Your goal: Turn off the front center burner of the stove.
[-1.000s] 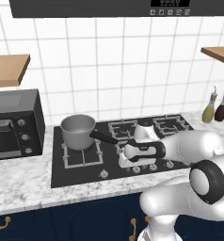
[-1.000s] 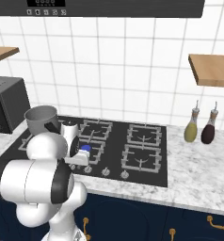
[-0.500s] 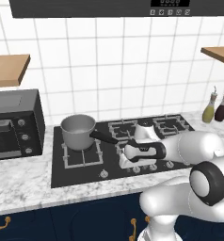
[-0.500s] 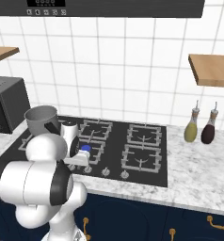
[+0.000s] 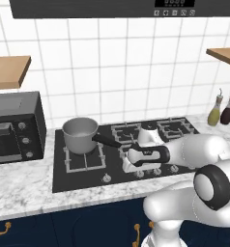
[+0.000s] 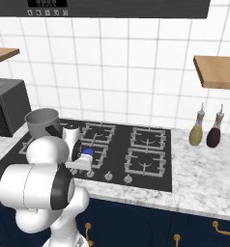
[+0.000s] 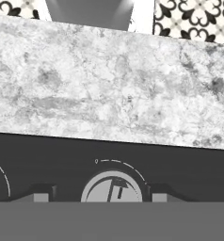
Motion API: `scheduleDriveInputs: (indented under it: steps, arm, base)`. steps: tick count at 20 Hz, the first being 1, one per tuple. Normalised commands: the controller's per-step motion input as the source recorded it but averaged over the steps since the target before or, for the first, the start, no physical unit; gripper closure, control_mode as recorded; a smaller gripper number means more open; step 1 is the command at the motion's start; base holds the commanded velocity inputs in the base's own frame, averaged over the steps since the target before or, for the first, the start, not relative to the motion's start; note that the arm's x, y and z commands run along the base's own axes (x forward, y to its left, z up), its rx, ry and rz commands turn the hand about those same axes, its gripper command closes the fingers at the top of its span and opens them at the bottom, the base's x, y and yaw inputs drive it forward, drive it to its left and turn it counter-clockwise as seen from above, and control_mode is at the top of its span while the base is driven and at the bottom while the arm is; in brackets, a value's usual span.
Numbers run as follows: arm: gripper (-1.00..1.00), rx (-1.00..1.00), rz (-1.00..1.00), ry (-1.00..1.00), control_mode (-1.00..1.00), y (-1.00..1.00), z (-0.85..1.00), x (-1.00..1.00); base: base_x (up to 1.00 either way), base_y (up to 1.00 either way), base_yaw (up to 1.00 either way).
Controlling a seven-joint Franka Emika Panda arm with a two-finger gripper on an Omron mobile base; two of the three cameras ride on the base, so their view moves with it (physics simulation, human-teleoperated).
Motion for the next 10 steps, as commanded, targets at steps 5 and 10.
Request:
scheduleDriveInputs:
  steps: [5, 10]
  arm:
    - [1.00, 0.00, 0.00, 0.00, -1.00, 0.00, -0.05, -0.20]
    - [1.00, 0.00, -0.01, 0.00, -1.00, 0.01, -0.02, -0.29]
  base:
    - [0.00, 0.00, 0.00]
    - [0.00, 0.00, 0.00]
